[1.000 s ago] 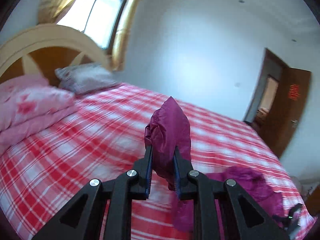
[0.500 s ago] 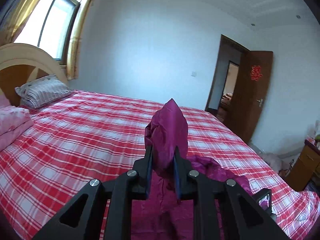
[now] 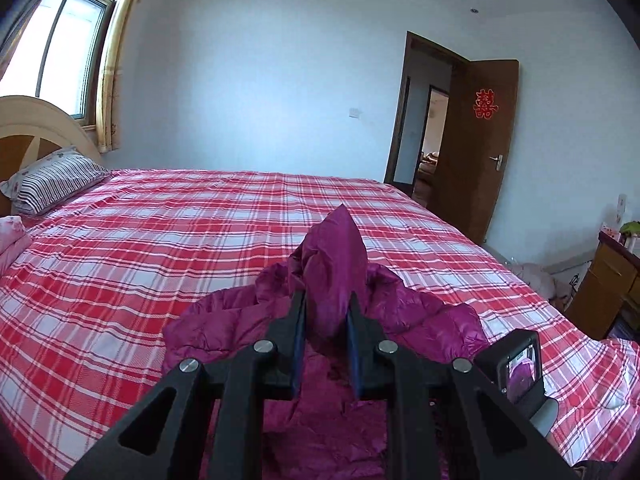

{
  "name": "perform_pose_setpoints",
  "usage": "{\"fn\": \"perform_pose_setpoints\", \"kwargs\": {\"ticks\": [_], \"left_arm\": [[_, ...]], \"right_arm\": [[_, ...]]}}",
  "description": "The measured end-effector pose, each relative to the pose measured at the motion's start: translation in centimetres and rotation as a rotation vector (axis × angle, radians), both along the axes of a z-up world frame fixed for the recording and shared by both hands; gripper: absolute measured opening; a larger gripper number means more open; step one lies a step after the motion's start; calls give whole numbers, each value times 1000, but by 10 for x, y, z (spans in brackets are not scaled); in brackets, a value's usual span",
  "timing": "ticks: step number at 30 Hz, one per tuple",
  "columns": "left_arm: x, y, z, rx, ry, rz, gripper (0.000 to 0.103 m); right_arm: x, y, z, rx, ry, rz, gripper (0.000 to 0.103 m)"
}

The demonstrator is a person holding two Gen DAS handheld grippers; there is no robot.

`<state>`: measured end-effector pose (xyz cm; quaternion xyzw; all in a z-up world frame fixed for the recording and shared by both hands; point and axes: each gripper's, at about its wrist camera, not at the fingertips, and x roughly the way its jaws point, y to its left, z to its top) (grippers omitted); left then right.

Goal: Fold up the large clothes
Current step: 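Lay the sleeve across the coat body and open the left gripper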

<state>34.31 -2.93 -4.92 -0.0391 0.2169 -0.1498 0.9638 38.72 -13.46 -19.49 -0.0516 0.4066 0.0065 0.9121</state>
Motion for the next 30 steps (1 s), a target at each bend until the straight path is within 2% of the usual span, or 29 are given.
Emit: {"fn": "perform_pose_setpoints", "kwargs": {"ticks": [12,30], "left_arm": [[7,-32,-25,19,41,-36,18],[17,-48,-45,45,89,-56,18]], "right_arm": [[0,0,0,0,0,0,70],[0,0,-1,-1,-2,-1,70]]}}
